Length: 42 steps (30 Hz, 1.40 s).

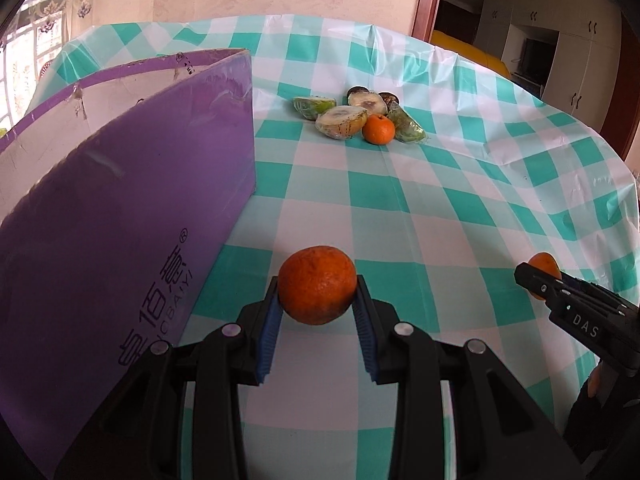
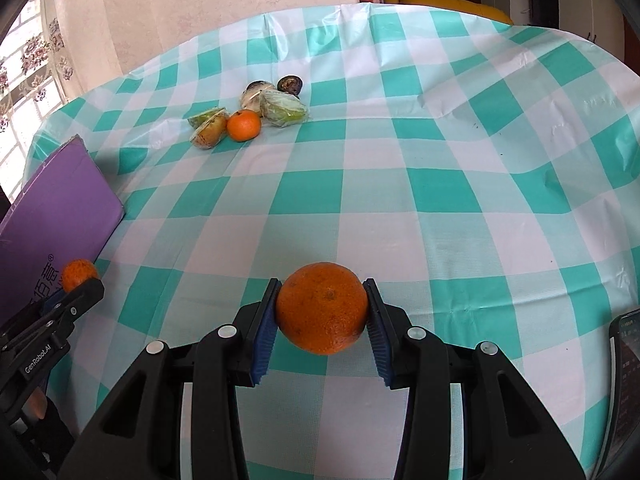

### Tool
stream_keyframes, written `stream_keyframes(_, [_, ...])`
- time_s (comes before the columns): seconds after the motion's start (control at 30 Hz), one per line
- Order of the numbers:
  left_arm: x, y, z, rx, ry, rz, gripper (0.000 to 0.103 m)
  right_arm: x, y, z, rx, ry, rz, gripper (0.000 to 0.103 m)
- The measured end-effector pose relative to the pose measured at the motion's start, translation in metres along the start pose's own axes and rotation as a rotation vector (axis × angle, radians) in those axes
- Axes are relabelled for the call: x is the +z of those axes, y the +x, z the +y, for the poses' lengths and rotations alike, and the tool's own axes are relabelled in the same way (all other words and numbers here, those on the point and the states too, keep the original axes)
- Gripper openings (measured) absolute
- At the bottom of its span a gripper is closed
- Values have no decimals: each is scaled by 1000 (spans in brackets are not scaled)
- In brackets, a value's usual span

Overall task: Organize fruits
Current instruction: 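Carry both held oranges over the purple cardboard box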

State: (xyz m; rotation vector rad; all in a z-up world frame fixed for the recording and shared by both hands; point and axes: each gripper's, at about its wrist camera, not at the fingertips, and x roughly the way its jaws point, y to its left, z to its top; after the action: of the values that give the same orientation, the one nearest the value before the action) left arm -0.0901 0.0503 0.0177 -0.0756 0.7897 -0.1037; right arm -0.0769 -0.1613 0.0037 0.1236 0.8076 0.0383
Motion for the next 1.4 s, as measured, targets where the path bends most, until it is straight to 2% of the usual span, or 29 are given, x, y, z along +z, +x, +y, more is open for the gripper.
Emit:
stream_keyframes(0.1, [-2, -4, -2, 40, 32, -4, 35, -1, 0, 11, 12, -19, 3, 41])
stream_keyframes(0.43, [-4, -27, -6, 33, 58, -46, 35, -6, -1, 31, 7, -62, 16, 41])
stream_keyframes(0.67, [1, -63, -9, 8, 56, -114, 36, -7, -2, 35, 19, -54, 12, 41])
stream_keyframes(0.8, [7, -92, -9, 10, 56, -178, 36, -6, -8, 44, 53, -54, -2, 41])
stream_keyframes(1.0, [9, -130, 5, 102, 67, -244, 37, 9, -36, 73, 143, -92, -77, 41])
stream_keyframes(1.2, [10, -152, 47, 218, 22, -257, 37, 24, -59, 123, 246, -179, -120, 41])
stream_keyframes(1.4, [10, -157, 99, 292, -62, -225, 37, 37, -75, 170, 317, -238, -155, 41])
